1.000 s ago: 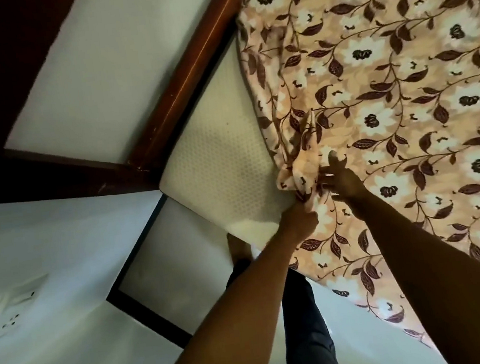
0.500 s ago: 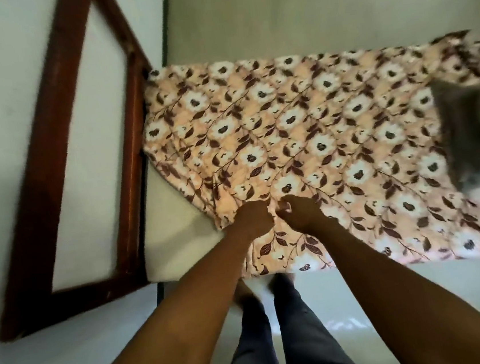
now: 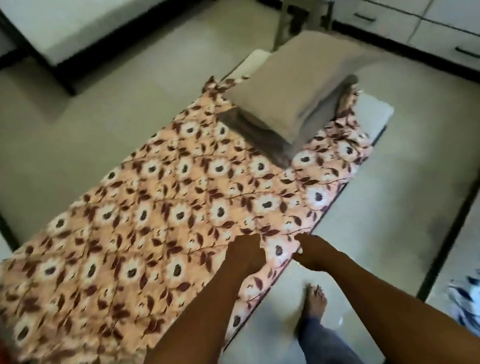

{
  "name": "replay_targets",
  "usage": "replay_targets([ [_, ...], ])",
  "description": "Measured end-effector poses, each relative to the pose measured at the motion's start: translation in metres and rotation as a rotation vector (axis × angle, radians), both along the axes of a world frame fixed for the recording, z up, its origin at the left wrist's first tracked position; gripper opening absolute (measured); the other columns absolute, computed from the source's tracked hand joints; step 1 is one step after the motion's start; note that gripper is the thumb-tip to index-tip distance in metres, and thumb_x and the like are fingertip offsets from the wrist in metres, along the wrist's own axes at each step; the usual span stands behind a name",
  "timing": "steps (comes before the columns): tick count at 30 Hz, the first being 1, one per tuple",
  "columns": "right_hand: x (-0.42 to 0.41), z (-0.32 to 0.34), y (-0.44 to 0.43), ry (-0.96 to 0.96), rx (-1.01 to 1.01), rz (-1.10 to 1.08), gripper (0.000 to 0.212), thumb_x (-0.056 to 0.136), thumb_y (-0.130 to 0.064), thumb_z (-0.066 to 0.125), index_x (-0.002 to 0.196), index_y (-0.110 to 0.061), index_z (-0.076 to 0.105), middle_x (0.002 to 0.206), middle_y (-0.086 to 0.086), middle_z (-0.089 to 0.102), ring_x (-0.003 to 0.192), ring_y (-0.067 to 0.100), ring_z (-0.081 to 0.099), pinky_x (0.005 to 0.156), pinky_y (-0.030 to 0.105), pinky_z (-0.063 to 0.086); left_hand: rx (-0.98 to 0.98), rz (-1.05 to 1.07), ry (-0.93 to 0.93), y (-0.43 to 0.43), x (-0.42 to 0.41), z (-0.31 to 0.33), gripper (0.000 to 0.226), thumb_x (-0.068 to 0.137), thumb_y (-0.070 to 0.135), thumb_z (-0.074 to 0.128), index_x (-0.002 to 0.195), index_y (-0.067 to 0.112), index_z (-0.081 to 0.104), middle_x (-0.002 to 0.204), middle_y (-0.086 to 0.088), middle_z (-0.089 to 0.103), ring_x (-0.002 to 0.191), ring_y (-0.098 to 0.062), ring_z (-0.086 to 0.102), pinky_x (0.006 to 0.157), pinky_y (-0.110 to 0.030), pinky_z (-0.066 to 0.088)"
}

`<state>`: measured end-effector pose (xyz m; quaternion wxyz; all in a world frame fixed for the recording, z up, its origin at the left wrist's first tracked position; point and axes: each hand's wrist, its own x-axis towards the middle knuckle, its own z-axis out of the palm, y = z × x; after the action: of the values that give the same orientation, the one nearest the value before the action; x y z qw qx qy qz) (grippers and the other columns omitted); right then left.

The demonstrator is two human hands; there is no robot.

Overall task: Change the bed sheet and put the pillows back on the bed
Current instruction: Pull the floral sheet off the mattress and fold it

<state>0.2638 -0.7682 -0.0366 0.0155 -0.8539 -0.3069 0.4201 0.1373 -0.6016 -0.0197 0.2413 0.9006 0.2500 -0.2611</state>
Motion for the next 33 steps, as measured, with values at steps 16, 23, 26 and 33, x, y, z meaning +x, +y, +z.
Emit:
replay_targets([
  [16,0.386,0.065,-0.216,-0.164,0.054,-0.498,0.072,0.101,-0.045,0.054,0.158,-0.011,0.025,0.161,0.015,0.031,0.146,0.031,0.036,0.116,0.038,0.033,0.088,-0.513,-0.215,-0.179,0.468,0.061,0.042,0.098,0.033,0.051,0.133,0.011,0.053,0.134,-0.016,0.058,0.125,-0.035,0.053,0.103,-0.039,0.043],
  [23,0.527,0.062,-0.247,-0.234,0.009,-0.478,0.072,0.102,-0.041,0.053,0.159,-0.011,0.022,0.167,0.016,0.014,0.15,0.034,0.028,0.118,0.049,0.034,0.094,-0.663,-0.18,-0.211,0.643,0.048,0.046,0.098,0.037,0.051,0.133,0.008,0.048,0.131,-0.019,0.057,0.121,-0.039,0.053,0.099,-0.046,0.046],
  [26,0.594,0.057,-0.254,-0.22,-0.044,-0.476,0.074,0.102,-0.041,0.052,0.16,-0.011,0.017,0.168,0.017,0.007,0.152,0.033,0.022,0.12,0.048,0.03,0.084,-0.677,-0.138,-0.214,0.719,0.031,0.053,0.1,0.039,0.05,0.141,0.006,0.043,0.138,-0.019,0.053,0.127,-0.039,0.05,0.103,-0.047,0.043],
  [33,0.76,0.073,-0.27,-0.234,-0.015,-0.531,0.073,0.103,-0.042,0.052,0.16,-0.011,0.018,0.169,0.016,0.008,0.152,0.032,0.023,0.12,0.048,0.03,0.084,-0.732,-0.111,-0.225,0.89,0.035,0.056,0.101,0.038,0.047,0.146,0.005,0.037,0.143,-0.019,0.048,0.133,-0.038,0.045,0.107,-0.046,0.039],
])
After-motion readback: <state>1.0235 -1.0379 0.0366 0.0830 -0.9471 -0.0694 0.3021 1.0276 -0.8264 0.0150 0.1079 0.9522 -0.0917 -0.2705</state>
